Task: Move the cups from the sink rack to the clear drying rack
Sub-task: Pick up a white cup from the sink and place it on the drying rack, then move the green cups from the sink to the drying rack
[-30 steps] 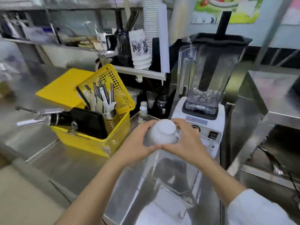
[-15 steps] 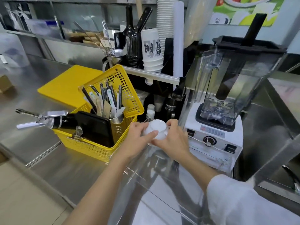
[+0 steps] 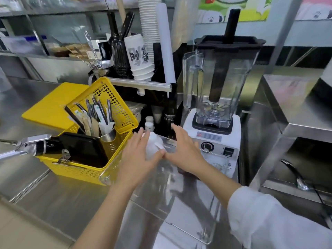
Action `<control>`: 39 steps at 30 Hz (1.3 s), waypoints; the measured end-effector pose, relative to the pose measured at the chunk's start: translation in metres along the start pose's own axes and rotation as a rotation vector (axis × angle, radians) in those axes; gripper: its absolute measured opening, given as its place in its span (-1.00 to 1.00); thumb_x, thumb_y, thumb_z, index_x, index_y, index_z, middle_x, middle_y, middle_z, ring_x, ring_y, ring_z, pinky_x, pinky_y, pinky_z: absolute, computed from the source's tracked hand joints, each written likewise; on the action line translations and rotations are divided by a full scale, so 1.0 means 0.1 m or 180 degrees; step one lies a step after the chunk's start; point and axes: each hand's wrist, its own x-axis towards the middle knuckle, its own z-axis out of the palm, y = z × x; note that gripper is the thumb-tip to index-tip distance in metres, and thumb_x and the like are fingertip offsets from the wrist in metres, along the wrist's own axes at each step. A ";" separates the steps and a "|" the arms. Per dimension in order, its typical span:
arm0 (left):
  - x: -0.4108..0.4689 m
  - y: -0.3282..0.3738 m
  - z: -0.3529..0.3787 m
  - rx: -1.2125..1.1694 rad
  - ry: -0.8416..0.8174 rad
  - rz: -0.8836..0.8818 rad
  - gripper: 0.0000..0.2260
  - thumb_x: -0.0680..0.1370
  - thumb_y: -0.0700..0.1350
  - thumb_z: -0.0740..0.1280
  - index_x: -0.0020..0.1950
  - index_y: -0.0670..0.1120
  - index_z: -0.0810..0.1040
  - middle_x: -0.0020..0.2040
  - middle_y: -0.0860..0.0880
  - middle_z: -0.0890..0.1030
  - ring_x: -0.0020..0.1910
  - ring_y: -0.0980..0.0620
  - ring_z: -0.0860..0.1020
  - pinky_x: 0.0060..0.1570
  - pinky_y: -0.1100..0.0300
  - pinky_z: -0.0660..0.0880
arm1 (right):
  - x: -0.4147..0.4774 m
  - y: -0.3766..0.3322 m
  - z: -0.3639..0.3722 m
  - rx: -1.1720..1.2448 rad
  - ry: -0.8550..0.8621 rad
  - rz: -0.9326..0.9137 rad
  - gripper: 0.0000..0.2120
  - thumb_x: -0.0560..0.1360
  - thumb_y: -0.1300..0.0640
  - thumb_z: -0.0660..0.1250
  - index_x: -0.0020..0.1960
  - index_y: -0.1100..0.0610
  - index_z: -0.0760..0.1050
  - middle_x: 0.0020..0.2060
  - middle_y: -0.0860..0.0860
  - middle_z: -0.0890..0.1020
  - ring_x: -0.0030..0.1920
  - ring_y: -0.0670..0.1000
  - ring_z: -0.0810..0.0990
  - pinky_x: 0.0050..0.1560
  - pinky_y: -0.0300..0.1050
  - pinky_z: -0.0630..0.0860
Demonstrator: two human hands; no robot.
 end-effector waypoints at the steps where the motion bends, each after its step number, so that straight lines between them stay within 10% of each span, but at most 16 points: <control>1: -0.01 0.13 0.04 0.0009 -0.0031 0.0132 -0.32 0.45 0.20 0.29 0.47 -0.02 0.16 0.53 -0.02 0.11 0.50 0.03 0.05 0.45 0.06 0.03 | -0.08 0.07 -0.10 0.0028 0.0039 -0.0064 -0.16 0.36 -0.19 0.31 0.49 -0.08 -0.07 0.52 -0.03 0.06 0.50 0.00 0.07 0.43 0.18 0.05; 9: -0.25 1.21 0.71 -0.0302 -0.0872 0.0647 -0.33 0.43 0.29 0.22 0.47 0.10 0.11 0.52 0.07 0.15 0.48 0.09 0.08 0.44 0.04 0.12 | -0.99 1.06 -0.96 0.0233 0.0319 0.0133 -0.14 0.35 -0.22 0.36 0.45 -0.23 -0.12 0.50 -0.15 0.08 0.47 -0.08 0.11 0.33 -0.11 0.05; 16: -0.55 2.18 1.49 -0.0470 -0.1354 0.1207 -0.37 0.45 0.21 0.28 0.46 0.04 0.19 0.50 0.02 0.22 0.46 0.09 0.15 0.44 0.08 0.13 | -1.89 1.84 -1.59 0.0246 0.0301 0.0544 -0.16 0.25 -0.31 0.25 0.42 -0.29 -0.07 0.45 -0.12 0.23 0.40 -0.11 0.24 0.42 0.10 0.17; 26: -0.98 3.11 2.70 -0.0187 -0.1753 0.1804 -0.41 0.50 0.11 0.26 0.46 -0.03 0.17 0.50 -0.06 0.21 0.47 0.01 0.14 0.42 0.16 0.04 | -2.68 3.12 -2.16 -0.0108 0.0578 0.1384 -0.15 0.36 -0.15 0.42 0.48 0.01 0.05 0.45 0.05 0.24 0.43 0.04 0.23 0.27 -0.21 0.10; 31: -1.08 3.28 3.30 0.0322 -0.2066 0.1851 -0.40 0.49 0.07 0.26 0.46 -0.04 0.12 0.49 -0.06 0.20 0.46 -0.01 0.14 0.41 0.13 0.03 | -2.89 3.68 -2.25 -0.0959 0.0077 0.2053 -0.16 0.31 -0.27 0.38 0.43 0.03 0.13 0.38 0.05 0.30 0.37 0.13 0.28 0.31 0.16 0.20; 39: -1.21 3.56 3.85 0.0420 -0.2394 0.1937 -0.38 0.46 0.16 0.25 0.44 -0.03 0.17 0.48 -0.09 0.22 0.45 -0.05 0.16 0.40 0.08 0.06 | -3.15 4.18 -2.24 -0.0847 -0.0278 0.2409 -0.14 0.30 -0.33 0.32 0.45 0.00 0.10 0.41 0.09 0.30 0.37 0.16 0.31 0.29 0.13 0.21</control>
